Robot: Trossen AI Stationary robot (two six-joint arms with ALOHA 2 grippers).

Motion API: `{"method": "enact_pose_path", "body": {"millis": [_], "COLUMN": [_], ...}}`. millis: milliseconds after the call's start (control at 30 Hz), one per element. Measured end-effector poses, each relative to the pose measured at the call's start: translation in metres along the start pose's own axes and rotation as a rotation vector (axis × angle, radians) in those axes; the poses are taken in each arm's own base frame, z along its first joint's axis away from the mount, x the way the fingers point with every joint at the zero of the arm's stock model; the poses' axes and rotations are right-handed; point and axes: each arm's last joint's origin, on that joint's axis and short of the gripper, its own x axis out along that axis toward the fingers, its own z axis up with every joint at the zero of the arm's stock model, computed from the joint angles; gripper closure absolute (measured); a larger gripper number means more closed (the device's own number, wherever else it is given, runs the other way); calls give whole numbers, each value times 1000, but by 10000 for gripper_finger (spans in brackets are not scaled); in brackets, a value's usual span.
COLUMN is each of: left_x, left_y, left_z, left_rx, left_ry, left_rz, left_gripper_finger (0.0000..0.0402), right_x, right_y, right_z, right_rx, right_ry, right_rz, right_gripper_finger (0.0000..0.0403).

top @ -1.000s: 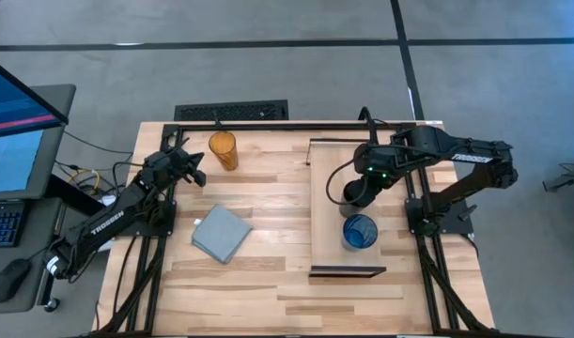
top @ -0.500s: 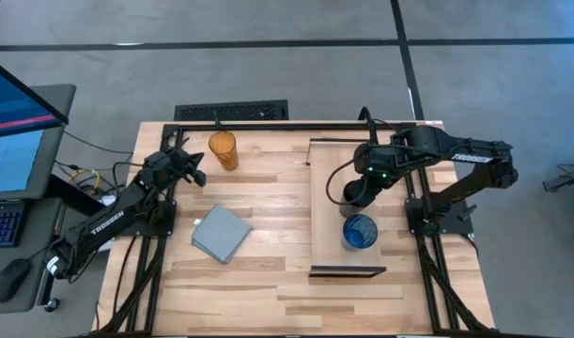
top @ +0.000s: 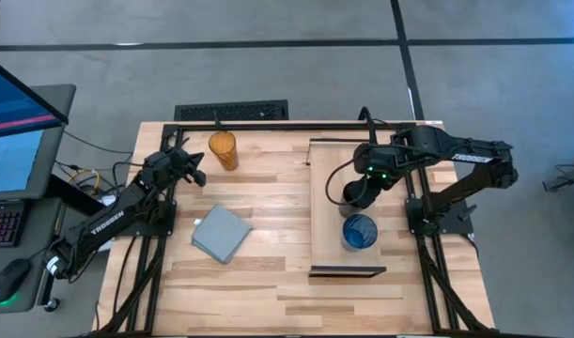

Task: Stack small to large cups/mugs on shelf
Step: Put the black cup on the shelf, then put the brown cup on the shelf

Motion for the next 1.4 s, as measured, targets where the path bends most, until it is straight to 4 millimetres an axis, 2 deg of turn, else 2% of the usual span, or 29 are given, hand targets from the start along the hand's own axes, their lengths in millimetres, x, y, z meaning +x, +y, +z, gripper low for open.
{"method": "enact_pose_path", "body": {"millis": [200,367,667,933,1067,1400], "left_x": [0,0,0,0,0,-1], "left_y": [0,0,0,0,0,0], "left_z": [0,0,0,0,2,13], "left_rx": [-1,0,-1,-11,-44,-153], "left_ry": [0,0,0,-3,-26,-148], "left_rz": [0,0,0,1,0,-9], "left_gripper_finger": [401,401,401,401,401,401], "right_x": [0,-1,-42,-86,-94,-121], "right_y": [0,0,-7,-28,-41,-93], "right_z": [0,1,11,24,36,45], "right_rx": [-4,-46,-37,-253,-219,-360], "right_ry": [0,-16,-176,-419,-518,-642], "right_rz": [1,2,61,-23,-111,-283], "right_gripper_finger": [225,201,194,197,198,198]}}
